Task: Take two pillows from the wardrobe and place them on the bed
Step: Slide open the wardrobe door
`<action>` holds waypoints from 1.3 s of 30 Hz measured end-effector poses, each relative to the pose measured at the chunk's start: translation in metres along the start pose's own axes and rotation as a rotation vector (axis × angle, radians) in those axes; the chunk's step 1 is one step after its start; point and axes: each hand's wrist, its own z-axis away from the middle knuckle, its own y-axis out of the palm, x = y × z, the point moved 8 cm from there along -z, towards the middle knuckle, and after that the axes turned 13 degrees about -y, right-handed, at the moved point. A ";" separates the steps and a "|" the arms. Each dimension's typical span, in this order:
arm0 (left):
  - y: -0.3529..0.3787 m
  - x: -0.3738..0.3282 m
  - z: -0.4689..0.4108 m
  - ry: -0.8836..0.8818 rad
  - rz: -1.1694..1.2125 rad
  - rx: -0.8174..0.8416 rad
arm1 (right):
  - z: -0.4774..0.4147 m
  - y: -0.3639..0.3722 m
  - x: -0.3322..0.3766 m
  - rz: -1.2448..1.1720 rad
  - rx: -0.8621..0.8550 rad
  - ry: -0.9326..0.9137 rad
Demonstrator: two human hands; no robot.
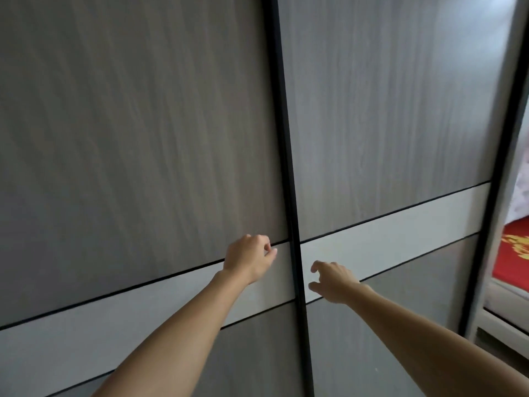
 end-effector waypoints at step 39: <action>-0.062 0.140 0.000 -0.341 -0.125 -0.288 | -0.044 0.127 0.169 -0.068 0.116 -0.613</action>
